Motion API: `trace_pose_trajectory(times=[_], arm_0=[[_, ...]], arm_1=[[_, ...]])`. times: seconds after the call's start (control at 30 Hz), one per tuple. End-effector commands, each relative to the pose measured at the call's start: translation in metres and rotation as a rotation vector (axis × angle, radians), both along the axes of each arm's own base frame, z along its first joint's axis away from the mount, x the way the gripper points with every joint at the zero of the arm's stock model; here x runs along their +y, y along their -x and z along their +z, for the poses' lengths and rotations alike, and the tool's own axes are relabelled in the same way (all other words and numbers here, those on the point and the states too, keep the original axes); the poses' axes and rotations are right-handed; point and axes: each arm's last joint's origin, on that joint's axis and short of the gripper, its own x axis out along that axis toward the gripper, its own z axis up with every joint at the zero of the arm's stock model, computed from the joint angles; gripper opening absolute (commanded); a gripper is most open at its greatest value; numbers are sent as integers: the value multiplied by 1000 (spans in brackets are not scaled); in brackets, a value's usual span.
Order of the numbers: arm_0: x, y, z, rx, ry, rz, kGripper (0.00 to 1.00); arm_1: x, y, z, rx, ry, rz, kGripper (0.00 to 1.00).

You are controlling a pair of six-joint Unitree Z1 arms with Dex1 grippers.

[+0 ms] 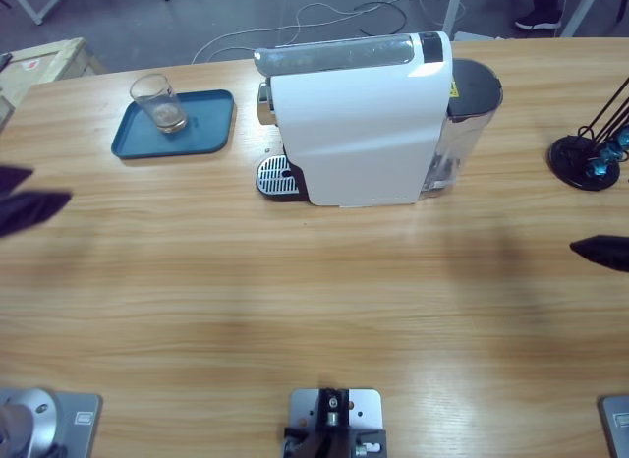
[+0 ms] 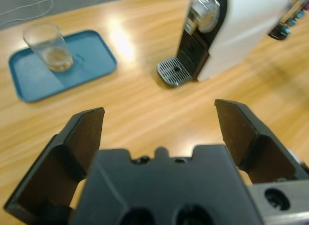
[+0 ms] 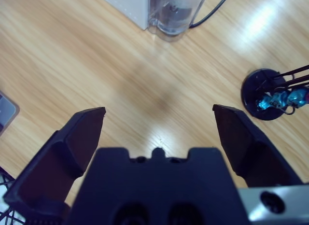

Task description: Pour coffee

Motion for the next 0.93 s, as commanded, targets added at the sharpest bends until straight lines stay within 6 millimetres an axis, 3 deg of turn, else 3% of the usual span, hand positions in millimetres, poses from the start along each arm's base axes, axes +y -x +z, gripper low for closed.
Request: trace_pose_trajectory(times=[0.03, 0.33, 0.93], arm_0=[[15, 30, -11, 29, 15, -39, 996], [-1, 13, -12, 98, -47, -113, 996], [-4, 15, -12, 93, -57, -159, 996]], arm_1=[[-2, -2, -3, 0, 13, -32, 1000], [-19, 18, 2, -76, -62, -22, 1000], [-20, 20, 2, -80, -68, -21, 1000]])
